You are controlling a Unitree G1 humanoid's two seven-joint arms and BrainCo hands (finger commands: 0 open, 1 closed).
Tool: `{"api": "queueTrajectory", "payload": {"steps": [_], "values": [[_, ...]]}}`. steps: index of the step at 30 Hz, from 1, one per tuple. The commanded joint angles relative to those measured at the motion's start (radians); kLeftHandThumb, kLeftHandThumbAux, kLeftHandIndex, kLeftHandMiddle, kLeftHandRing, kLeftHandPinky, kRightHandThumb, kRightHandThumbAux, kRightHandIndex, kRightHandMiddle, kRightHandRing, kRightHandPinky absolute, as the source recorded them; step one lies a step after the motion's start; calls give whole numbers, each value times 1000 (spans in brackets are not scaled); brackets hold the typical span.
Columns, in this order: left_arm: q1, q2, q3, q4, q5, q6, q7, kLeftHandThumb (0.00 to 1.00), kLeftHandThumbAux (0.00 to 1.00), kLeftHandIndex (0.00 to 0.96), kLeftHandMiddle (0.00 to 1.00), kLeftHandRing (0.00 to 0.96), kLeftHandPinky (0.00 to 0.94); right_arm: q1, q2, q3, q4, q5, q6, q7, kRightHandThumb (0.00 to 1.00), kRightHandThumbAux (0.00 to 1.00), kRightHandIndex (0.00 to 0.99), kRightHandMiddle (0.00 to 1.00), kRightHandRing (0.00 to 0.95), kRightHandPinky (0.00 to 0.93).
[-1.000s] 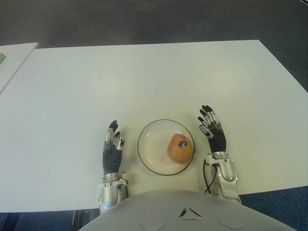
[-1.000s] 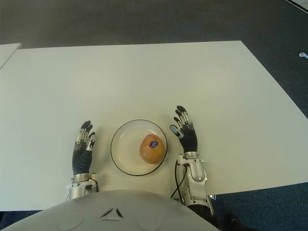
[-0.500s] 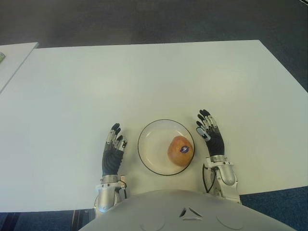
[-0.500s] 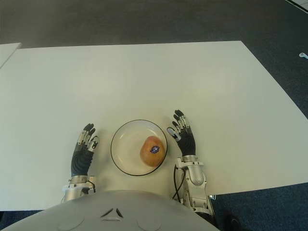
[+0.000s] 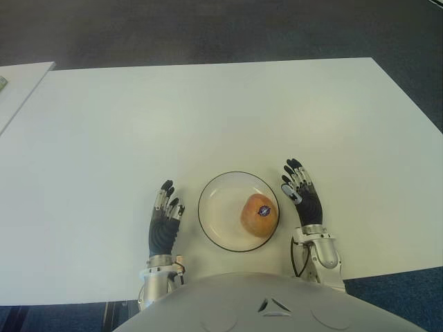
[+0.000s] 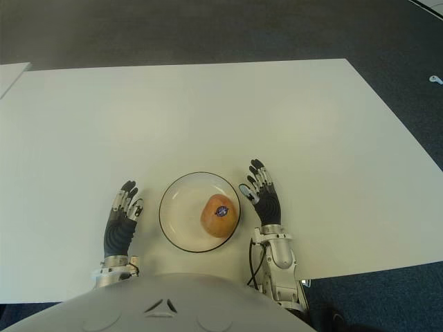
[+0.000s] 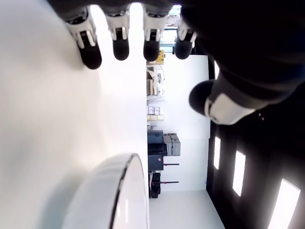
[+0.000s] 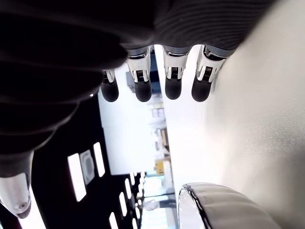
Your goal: Put the apples into the plate.
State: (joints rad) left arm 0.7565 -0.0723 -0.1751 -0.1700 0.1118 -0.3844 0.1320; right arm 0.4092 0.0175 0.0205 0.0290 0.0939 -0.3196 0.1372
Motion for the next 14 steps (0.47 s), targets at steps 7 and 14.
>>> {"api": "queueTrajectory", "payload": {"steps": [7,14], "values": [[-2,-1,-11,-8,13,42,2,79,472,0,18,0,1,50,0,-6,18,24,38,4,75,621,0,0,0,0],[12,6,-25,-5,-5,79,-17,49,493,0,1,0,0,61,-7,-16,6,27,42,3,58,641,0,0,0,0]]}}
